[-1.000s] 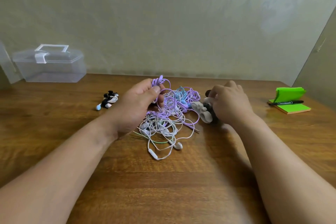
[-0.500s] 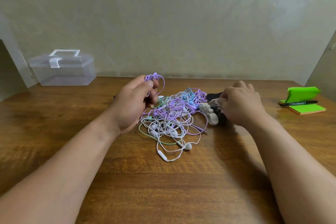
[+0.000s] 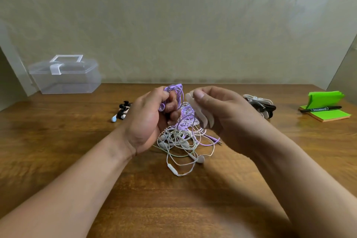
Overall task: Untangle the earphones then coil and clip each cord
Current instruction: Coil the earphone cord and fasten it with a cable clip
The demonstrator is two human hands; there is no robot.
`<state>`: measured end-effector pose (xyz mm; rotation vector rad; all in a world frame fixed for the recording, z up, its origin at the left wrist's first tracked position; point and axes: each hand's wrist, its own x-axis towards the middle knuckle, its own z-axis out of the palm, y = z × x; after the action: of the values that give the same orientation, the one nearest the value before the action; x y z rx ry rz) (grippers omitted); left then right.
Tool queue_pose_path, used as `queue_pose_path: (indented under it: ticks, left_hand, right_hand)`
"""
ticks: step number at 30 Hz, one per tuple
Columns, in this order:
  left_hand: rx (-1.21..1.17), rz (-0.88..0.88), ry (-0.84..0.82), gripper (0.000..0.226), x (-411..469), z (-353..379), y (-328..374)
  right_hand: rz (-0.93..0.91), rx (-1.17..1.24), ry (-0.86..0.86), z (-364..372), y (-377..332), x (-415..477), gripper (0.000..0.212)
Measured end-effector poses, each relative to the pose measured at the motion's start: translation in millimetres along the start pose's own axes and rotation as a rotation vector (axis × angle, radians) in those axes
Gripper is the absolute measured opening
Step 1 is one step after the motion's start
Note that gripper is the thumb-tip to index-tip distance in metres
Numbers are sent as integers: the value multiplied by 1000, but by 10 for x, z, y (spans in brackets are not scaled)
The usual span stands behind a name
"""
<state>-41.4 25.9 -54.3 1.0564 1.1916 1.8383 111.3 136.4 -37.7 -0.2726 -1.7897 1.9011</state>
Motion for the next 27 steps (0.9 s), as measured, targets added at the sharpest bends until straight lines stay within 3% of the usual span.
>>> queue_pose_path:
  ticks: [4, 11, 21, 27]
  left_hand:
    - [22, 25, 12, 23, -18, 46, -17]
    - [199, 105, -67, 30, -56, 112, -44]
    - [230, 199, -115, 27, -126, 191, 0]
    - [344, 214, -169, 26, -183, 249, -17]
  right_hand:
    - [7, 24, -60, 99, -23, -54, 33]
    - [-22, -74, 124, 56, 21, 9, 21]
    - [29, 12, 248, 111, 28, 20, 29]
    - [4, -116, 314, 193, 72, 0, 27]
